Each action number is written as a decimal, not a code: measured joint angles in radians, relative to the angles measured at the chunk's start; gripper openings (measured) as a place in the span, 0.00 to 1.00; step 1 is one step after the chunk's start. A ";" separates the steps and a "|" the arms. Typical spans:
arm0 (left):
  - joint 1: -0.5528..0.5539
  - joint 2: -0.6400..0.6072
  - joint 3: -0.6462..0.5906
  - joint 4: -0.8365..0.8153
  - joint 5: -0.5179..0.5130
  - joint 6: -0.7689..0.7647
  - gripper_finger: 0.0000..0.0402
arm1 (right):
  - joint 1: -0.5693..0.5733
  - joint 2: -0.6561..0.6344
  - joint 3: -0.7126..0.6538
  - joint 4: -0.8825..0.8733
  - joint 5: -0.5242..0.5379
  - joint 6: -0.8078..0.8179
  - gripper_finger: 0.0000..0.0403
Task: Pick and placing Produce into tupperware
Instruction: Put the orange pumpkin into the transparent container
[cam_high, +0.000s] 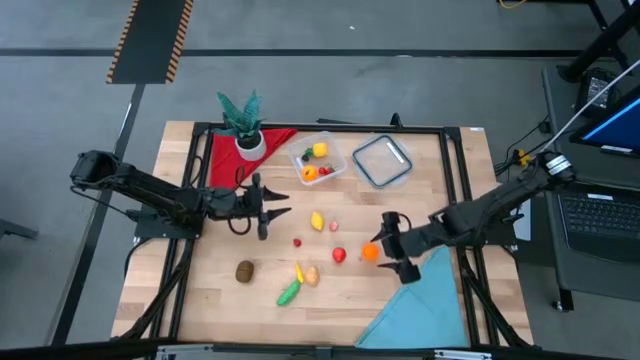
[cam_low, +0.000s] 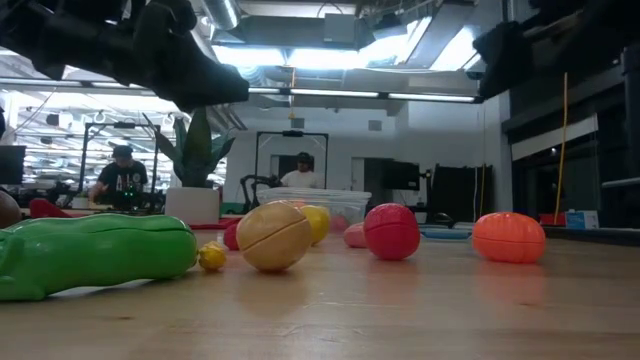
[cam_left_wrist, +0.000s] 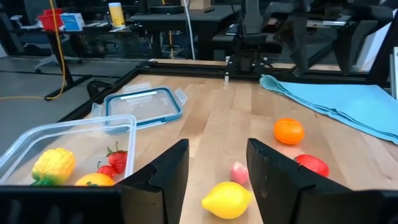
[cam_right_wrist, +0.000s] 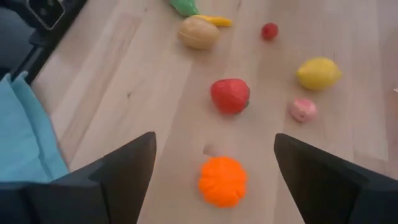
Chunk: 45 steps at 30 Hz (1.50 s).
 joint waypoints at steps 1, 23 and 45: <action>-0.003 0.000 0.000 0.000 0.000 0.000 0.37 | 0.016 0.002 0.000 -0.001 0.020 0.010 0.81; -0.008 0.000 0.000 0.000 0.000 -0.022 0.35 | 0.047 0.050 0.002 0.030 0.139 0.101 0.81; -0.008 0.001 0.001 -0.011 0.000 -0.019 0.35 | 0.045 0.198 0.002 0.015 0.138 0.232 0.81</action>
